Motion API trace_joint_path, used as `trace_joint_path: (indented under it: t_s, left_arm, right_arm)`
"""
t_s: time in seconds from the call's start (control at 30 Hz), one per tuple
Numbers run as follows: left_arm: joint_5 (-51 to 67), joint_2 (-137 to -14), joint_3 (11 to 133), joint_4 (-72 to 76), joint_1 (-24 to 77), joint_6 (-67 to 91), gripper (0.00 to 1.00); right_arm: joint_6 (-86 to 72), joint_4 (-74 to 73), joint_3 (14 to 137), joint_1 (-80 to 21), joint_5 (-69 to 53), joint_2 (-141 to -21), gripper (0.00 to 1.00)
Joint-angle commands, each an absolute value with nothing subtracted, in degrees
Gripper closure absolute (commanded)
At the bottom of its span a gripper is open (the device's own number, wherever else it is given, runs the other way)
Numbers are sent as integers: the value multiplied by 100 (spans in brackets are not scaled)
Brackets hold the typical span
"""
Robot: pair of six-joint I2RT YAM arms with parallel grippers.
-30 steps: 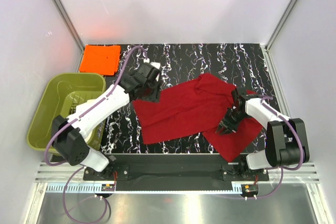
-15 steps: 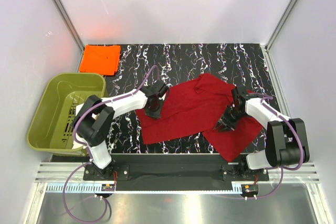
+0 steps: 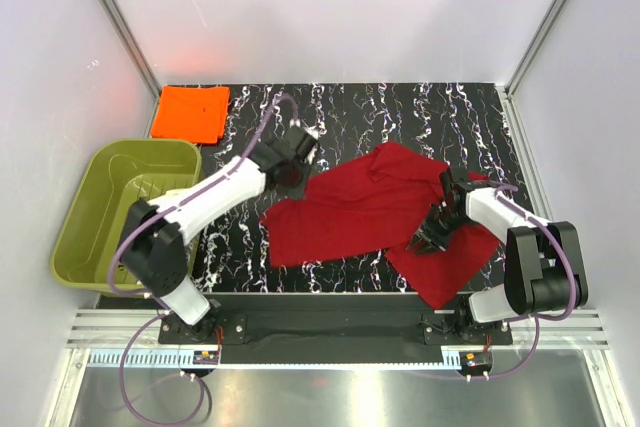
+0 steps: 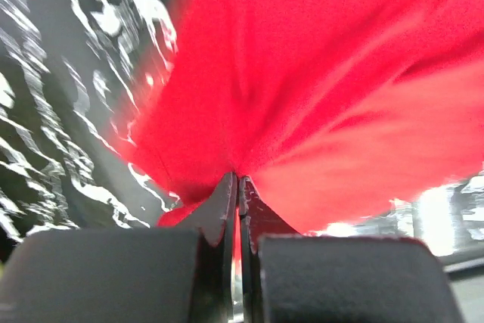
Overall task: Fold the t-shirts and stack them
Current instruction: Flatten the tshirt out
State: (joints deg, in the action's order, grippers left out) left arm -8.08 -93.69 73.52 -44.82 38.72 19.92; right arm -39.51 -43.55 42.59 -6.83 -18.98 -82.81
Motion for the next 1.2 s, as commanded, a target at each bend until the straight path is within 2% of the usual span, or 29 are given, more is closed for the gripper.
trace_joint_path:
  t_s: [0.0, 0.17, 0.2, 0.23, 0.3, 0.4, 0.5, 0.53, 0.63, 0.7, 0.73, 0.87, 1.17]
  left_arm:
    - [-1318, -8894, 8331, -4623, 3789, 1838, 100]
    - [-1328, -9596, 9348, -4132, 2886, 1767, 100]
    - [-1318, -9972, 9526, -4009, 2770, 1697, 90]
    - [-1449, -10210, 9745, -4095, 2664, 1696, 72]
    - [-1704, -10861, 10614, -4750, 2523, 1723, 42]
    - [-1987, -10759, 10575, -4905, 2584, 1652, 28]
    - [-1636, -9980, 9329, -4484, 2663, 1643, 32]
    - [-1539, -9793, 8995, -4404, 2680, 1696, 41]
    - [-977, -9274, 7790, -4158, 2681, 1889, 49]
    - [-713, -9088, 7095, -3913, 2672, 1960, 46]
    - [-668, -9062, 6858, -3850, 2663, 2012, 41]
    - [-484, -9253, 6574, -3236, 2444, 2013, 30]
    - [-35, -10352, 7250, -2857, 1952, 1626, 30]
  right_arm:
    - [-4034, -4350, 4306, -738, -1872, -8271, 68]
    - [-3920, -4728, 4666, -729, -1653, -8122, 68]
    - [-3894, -4807, 4780, -729, -1591, -8086, 68]
    - [-3876, -4842, 4816, -729, -1573, -8069, 67]
    - [-3806, -4921, 4956, -729, -1503, -8112, 66]
    - [-3788, -5062, 5010, -729, -1442, -8165, 61]
    - [-3858, -5027, 4870, -729, -1494, -8060, 54]
    - [-3884, -4993, 4826, -729, -1529, -8042, 52]
    - [-3972, -4922, 4597, -738, -1661, -7946, 49]
    - [-4043, -4852, 4439, -729, -1775, -7875, 46]
    - [-4043, -4843, 4404, -738, -1810, -7866, 45]
    - [-4052, -4843, 4289, -765, -1837, -7858, 41]
    - [-4131, -4825, 4201, -993, -1592, -8041, 34]
